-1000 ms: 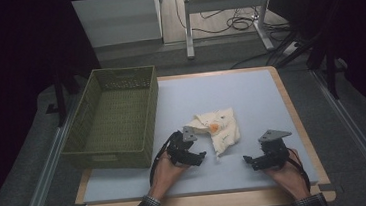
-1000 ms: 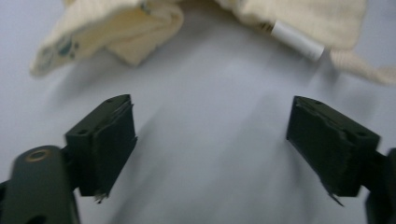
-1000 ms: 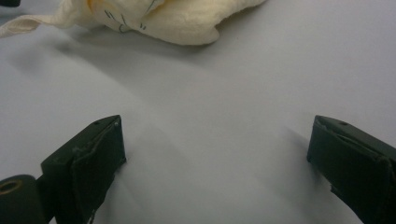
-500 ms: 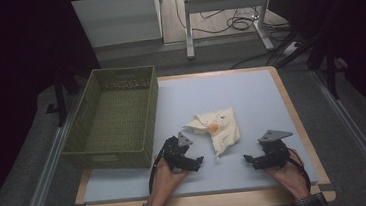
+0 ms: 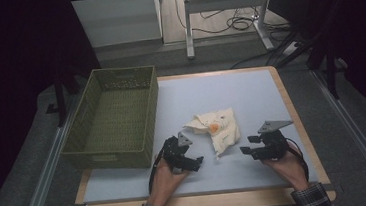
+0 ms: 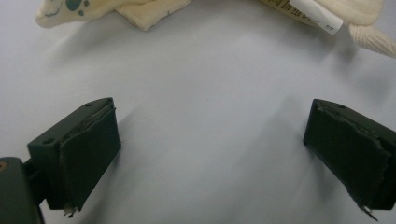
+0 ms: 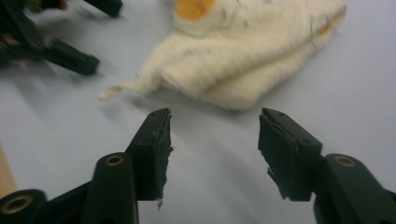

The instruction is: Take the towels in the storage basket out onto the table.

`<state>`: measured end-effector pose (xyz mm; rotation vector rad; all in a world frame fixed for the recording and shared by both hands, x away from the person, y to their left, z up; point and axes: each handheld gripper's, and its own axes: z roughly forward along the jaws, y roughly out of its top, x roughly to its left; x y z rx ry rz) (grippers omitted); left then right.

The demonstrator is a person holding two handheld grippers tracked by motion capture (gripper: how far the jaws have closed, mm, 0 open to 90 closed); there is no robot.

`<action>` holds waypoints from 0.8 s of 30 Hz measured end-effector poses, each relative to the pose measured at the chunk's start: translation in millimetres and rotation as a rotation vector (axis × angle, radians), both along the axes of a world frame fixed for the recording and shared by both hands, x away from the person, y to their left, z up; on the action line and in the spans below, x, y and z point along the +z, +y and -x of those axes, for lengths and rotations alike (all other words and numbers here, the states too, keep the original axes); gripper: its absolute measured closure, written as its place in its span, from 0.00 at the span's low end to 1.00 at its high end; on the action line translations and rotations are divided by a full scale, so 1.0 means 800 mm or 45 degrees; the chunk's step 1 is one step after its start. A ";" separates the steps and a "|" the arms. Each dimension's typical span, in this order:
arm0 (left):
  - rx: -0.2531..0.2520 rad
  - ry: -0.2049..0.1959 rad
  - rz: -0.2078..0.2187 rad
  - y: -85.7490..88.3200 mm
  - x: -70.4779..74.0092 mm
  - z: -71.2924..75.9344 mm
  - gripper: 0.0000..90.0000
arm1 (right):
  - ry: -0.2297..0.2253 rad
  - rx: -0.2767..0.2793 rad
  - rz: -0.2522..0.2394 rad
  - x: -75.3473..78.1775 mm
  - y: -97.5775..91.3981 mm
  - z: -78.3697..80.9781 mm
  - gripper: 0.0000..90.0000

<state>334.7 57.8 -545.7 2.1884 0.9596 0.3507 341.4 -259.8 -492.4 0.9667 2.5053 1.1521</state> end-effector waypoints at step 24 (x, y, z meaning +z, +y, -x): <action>-0.002 0.002 -0.002 0.000 0.000 0.000 0.04 | 0.041 0.154 0.021 -0.019 0.113 -0.034 0.70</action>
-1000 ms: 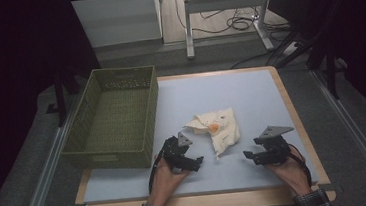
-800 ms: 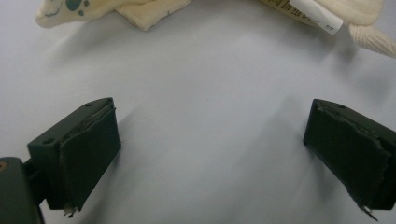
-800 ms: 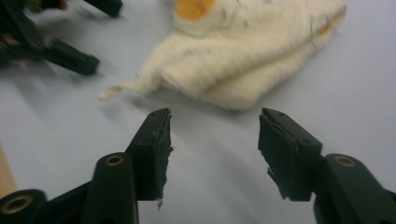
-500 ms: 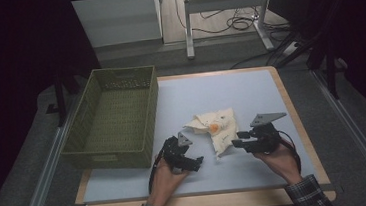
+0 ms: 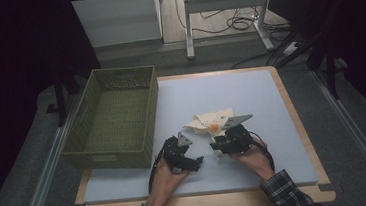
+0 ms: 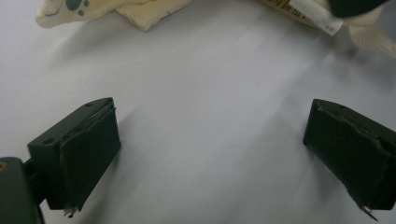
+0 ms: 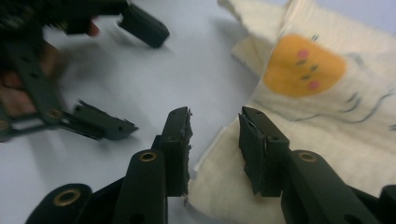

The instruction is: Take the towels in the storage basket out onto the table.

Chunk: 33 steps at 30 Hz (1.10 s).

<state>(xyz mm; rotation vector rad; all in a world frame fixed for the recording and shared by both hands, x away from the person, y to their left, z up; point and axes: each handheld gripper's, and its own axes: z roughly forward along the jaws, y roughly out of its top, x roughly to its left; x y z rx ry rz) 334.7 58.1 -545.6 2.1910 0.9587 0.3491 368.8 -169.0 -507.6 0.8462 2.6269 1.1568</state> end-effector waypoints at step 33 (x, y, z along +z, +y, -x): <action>0.005 -0.003 0.008 -0.001 0.000 0.000 0.04 | -0.123 -0.252 -0.091 0.066 -0.080 -0.027 0.99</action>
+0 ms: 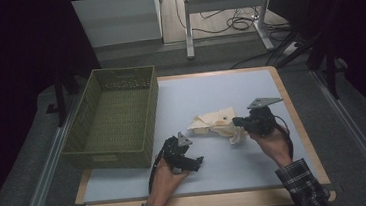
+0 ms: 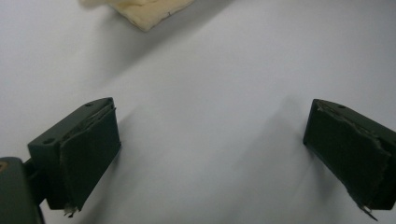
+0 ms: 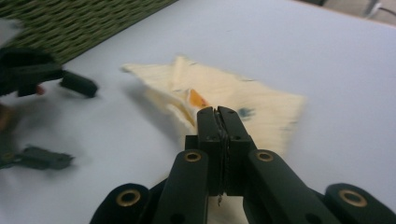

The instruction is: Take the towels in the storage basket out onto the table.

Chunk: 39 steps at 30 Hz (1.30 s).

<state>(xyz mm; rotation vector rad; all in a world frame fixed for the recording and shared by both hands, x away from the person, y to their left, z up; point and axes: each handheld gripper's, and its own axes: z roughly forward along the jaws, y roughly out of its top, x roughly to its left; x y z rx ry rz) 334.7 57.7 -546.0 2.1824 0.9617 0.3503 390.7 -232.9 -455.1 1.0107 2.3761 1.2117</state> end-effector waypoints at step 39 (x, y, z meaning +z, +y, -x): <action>-0.005 0.003 -0.007 0.000 0.000 0.000 0.04 | 0.061 -0.158 -0.016 -0.005 -0.086 -0.042 0.81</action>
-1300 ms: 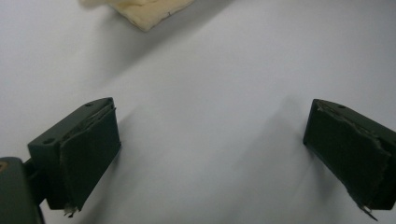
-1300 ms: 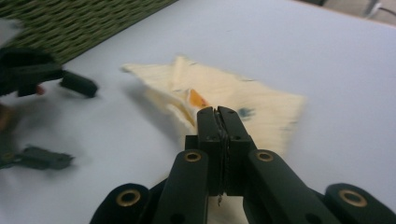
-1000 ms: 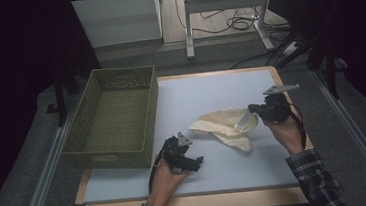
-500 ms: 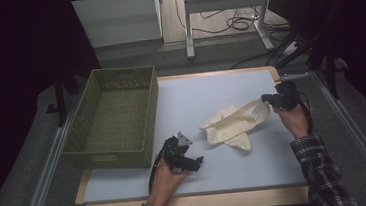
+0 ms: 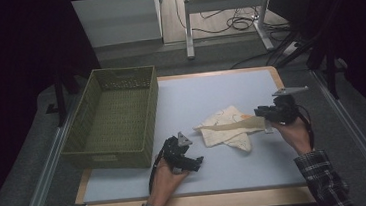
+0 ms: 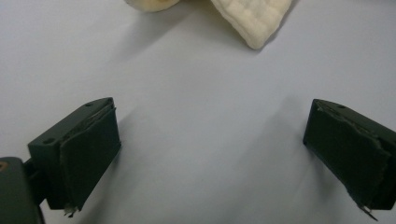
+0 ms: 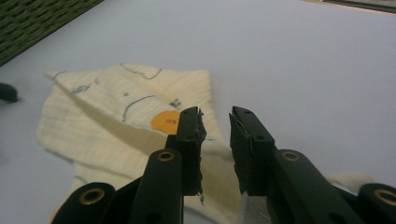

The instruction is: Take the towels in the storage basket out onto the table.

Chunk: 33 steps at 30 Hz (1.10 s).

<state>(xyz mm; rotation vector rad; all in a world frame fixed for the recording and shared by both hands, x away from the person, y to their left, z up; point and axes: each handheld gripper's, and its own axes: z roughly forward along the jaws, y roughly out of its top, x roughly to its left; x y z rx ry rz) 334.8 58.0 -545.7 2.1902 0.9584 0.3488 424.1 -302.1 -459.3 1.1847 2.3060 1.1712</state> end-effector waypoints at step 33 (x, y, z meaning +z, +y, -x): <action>0.003 -0.002 0.003 0.000 0.000 0.000 0.04 | -0.018 0.196 0.208 -0.066 0.080 0.023 0.94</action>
